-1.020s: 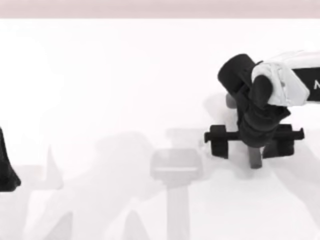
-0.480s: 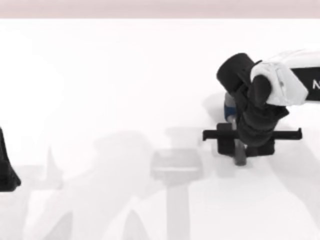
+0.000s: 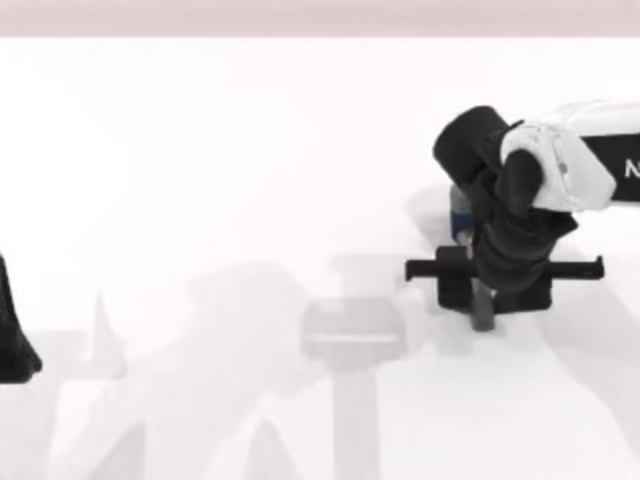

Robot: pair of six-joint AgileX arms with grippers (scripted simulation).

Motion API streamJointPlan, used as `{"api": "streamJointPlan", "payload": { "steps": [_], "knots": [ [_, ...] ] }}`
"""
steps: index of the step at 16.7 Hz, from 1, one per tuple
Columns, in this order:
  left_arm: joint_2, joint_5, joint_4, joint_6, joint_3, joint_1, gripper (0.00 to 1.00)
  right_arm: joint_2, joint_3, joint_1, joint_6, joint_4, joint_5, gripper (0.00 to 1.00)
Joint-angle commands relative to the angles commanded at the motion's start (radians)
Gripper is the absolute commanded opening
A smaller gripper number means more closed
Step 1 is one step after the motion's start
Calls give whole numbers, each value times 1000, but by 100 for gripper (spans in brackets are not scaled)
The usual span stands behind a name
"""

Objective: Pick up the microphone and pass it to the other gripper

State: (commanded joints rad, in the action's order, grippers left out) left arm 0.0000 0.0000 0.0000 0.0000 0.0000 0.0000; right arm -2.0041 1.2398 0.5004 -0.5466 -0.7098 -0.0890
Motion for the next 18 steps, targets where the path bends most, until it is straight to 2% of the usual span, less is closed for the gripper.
{"api": "streamJointPlan", "payload": {
  "steps": [3, 7, 18],
  "knots": [
    [0, 0, 0, 0, 0, 0, 100, 13, -10, 4, 24, 62, 15, 0],
    [0, 0, 0, 0, 0, 0, 100, 56, -57, 8, 101, 276, 66, 0],
    [0, 0, 0, 0, 0, 0, 100, 268, -328, 12, 422, 1244, 280, 0]
  ]
}}
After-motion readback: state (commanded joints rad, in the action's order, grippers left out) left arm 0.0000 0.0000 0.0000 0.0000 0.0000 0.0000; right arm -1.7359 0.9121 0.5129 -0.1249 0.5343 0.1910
